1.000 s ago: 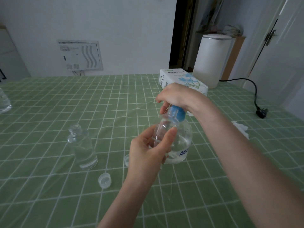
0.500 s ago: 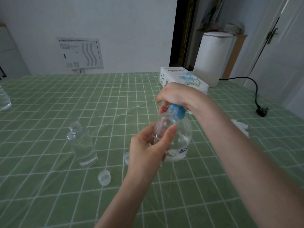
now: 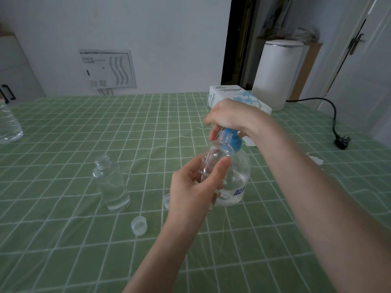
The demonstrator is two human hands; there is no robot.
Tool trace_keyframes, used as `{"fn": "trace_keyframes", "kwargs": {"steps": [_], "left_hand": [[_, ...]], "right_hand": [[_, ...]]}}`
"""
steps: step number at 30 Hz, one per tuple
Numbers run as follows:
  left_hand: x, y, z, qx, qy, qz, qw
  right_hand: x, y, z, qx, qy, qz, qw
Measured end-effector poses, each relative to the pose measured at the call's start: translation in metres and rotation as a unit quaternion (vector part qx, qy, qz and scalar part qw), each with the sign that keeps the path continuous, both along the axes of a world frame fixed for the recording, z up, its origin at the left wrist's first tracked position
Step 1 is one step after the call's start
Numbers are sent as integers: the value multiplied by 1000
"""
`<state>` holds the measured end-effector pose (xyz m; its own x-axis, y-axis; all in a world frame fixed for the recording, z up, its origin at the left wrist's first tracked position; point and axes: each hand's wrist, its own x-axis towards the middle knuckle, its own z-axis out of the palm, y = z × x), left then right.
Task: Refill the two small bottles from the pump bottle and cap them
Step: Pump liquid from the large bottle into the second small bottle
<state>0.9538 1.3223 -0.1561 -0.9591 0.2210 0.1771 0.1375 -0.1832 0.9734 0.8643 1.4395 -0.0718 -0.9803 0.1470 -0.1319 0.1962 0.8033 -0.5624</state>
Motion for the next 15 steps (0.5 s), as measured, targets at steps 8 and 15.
{"fn": "trace_keyframes", "kwargs": {"steps": [8, 15], "left_hand": [[1, 0, -4, -3, 3, -4, 1000], [2, 1, -3, 0, 9, -1, 1000]], "right_hand": [[0, 1, -12, -46, -19, -1, 999], [3, 2, -3, -14, 7, -2, 1000]]}}
